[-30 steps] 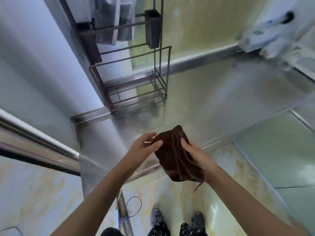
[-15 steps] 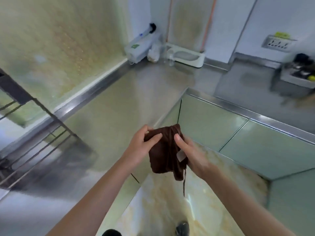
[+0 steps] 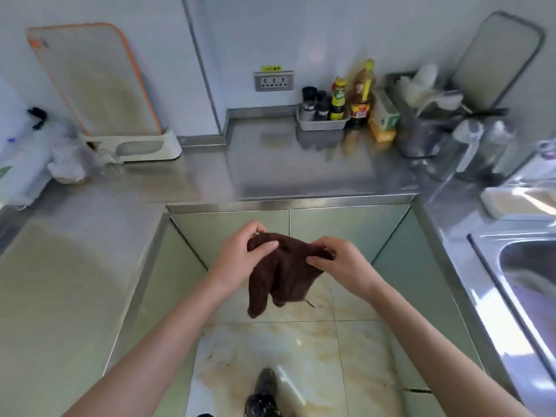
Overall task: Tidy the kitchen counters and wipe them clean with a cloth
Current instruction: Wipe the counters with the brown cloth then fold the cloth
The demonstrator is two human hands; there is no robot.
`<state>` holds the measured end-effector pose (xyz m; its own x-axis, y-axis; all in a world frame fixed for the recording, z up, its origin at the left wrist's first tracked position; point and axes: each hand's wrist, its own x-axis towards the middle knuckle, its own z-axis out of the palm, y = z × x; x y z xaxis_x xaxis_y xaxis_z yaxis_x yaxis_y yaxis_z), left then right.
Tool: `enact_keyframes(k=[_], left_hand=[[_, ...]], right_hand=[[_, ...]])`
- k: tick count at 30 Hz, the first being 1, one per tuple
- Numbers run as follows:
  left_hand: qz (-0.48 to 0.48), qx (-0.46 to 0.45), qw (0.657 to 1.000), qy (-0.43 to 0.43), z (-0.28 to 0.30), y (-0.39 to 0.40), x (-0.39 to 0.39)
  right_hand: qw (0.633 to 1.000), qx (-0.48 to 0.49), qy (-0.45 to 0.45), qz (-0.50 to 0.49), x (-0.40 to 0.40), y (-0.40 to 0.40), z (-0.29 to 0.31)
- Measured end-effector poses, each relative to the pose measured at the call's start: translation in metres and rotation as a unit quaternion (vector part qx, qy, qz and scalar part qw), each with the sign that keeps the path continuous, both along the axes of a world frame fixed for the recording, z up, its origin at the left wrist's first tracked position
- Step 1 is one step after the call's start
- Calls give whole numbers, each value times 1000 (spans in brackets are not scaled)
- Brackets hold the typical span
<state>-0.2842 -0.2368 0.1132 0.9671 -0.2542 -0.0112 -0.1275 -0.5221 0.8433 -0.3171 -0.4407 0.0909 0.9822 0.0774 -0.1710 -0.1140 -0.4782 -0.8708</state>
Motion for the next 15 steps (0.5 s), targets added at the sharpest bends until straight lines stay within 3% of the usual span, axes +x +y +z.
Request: enact_keyframes(k=[9,15], left_hand=[[-170,9,985,8,-19,-148,117],[-307,22,949,72,-28,-250,172]], right_hand=[[974,29,3,-223,29,-116,-21],[919,48,3,-391,39,-176,-28]])
